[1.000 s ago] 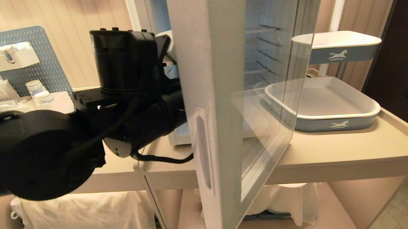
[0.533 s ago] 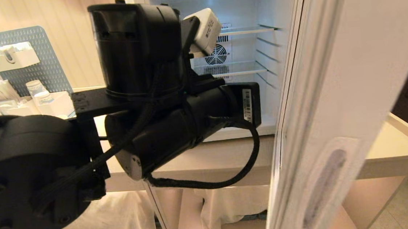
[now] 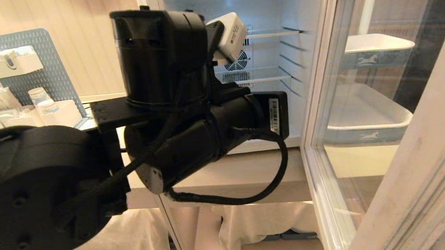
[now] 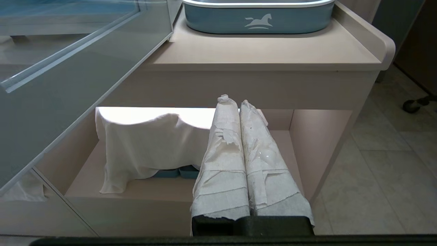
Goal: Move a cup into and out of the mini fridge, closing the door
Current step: Open the freezer door
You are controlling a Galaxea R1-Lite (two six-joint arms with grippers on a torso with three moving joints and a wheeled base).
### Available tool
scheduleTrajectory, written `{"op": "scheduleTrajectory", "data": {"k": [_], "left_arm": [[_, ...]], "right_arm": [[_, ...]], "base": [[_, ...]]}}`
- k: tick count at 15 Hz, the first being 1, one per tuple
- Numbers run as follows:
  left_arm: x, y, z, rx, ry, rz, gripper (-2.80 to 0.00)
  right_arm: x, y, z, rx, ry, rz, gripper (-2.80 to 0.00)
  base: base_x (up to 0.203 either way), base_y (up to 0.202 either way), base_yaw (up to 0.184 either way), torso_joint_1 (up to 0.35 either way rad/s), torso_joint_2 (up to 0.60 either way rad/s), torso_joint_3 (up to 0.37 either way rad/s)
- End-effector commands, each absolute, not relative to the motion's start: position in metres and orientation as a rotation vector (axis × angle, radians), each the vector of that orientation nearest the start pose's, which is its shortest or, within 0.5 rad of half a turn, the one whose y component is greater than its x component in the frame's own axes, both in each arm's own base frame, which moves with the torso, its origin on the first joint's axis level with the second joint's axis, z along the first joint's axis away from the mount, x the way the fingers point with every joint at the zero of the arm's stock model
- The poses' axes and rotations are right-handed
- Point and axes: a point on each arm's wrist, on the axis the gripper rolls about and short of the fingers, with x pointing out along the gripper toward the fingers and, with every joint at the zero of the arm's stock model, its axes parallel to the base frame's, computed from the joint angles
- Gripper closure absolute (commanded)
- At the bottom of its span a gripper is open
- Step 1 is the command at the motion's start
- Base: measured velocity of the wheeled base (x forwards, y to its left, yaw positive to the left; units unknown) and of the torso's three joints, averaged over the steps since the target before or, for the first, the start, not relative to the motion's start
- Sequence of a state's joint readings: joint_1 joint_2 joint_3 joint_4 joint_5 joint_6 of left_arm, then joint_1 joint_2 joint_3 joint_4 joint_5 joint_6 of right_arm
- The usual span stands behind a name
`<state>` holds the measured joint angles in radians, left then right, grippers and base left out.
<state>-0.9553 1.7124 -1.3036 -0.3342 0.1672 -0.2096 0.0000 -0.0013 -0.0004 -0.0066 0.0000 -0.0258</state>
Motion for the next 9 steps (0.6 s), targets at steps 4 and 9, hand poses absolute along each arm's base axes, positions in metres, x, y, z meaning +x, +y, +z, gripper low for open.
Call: {"op": "scheduleTrajectory", "data": {"k": [4, 9], "left_arm": [[0.216, -0.303, 0.269, -0.158, 0.145, -0.79, 0.0], [0.202, -0.34, 0.246, -0.146, 0.155, -0.904, 0.0]], "right_arm": [[-0.023, 0.0, 0.076, -0.026, -0.006, 0.0, 0.0], [-0.023, 0.0, 0.076, -0.026, -0.008, 0.0, 0.0]], "base": [[0.0, 0.0, 0.0, 0.0, 0.0, 0.0], [0.0, 0.0, 0.0, 0.0, 0.0, 0.0]]}}
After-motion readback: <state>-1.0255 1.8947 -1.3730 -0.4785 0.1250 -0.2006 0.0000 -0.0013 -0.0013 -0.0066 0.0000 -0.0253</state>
